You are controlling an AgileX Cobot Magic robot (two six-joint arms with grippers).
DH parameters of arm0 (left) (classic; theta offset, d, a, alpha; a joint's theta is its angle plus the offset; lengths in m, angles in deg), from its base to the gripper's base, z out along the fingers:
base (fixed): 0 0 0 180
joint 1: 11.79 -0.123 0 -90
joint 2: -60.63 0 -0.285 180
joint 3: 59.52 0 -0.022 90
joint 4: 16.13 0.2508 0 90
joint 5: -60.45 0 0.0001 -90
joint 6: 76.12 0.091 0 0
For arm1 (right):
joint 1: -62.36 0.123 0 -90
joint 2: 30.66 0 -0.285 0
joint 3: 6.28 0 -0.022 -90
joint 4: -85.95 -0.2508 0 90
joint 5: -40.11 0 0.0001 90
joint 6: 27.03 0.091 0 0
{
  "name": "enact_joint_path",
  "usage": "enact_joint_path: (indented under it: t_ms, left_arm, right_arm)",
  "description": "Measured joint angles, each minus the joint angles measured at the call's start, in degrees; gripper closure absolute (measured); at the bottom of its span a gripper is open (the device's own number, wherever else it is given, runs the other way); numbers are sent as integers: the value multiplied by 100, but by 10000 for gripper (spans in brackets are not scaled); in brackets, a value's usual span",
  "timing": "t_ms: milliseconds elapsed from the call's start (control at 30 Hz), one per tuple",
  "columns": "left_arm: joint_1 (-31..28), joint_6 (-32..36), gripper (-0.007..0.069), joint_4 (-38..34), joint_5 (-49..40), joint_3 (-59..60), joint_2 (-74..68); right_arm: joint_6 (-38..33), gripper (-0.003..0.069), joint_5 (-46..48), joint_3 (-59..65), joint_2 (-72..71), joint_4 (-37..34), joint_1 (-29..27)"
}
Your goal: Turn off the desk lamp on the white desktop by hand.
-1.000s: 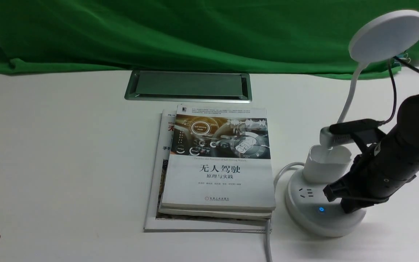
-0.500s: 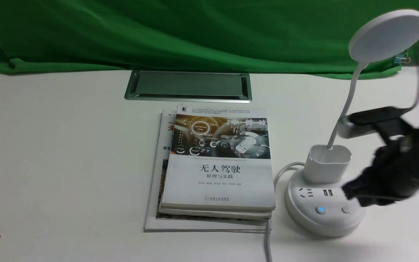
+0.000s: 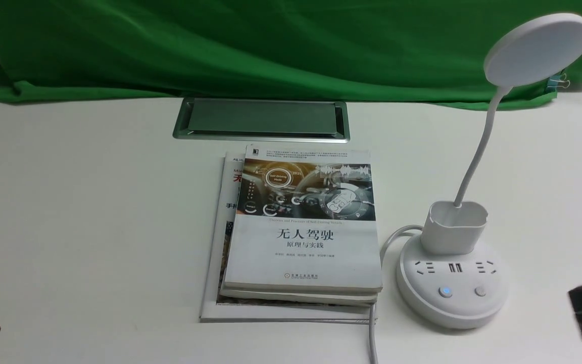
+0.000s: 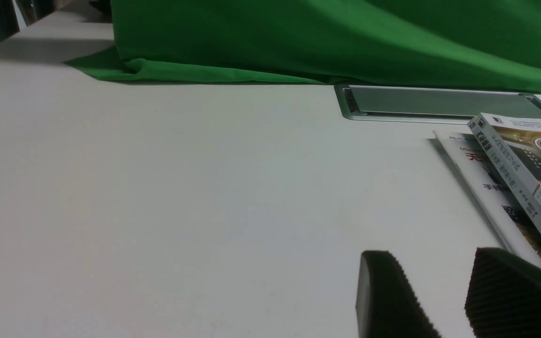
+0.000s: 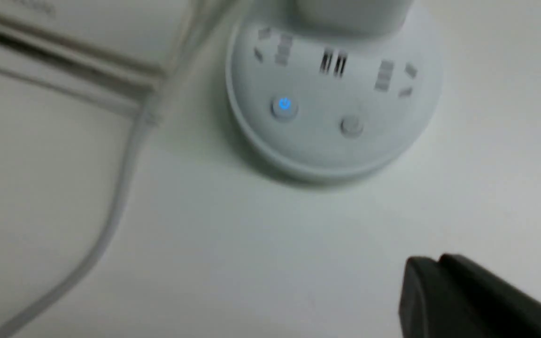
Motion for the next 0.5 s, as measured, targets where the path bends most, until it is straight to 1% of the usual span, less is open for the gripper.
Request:
enact_joint_path:
  t_ms: [167,300,367,400,433,500]
  left_arm:
    - [0,0,383,0,0,0,0]
    - [0,0,383,0,0,0,0]
    - [0,0,383,0,0,0,0]
    - [0,0,383,0,0,0,0]
    - [0,0,383,0,0,0,0]
    - [0,0,383,0,0,0,0]
  right_arm:
    - [0,628,-404,0,-505,92,0]
    - [-61,630,-1210,351,-1109,134,-51]
    - [-176,632,-1779,746,-1486,142,-158]
    - [-189,633,-1899,854,-1572,149,-191]
    - [-232,637,-2386,1349,-1943,154,-334]
    - [-285,637,-2980,2111,-2499,166,-543]
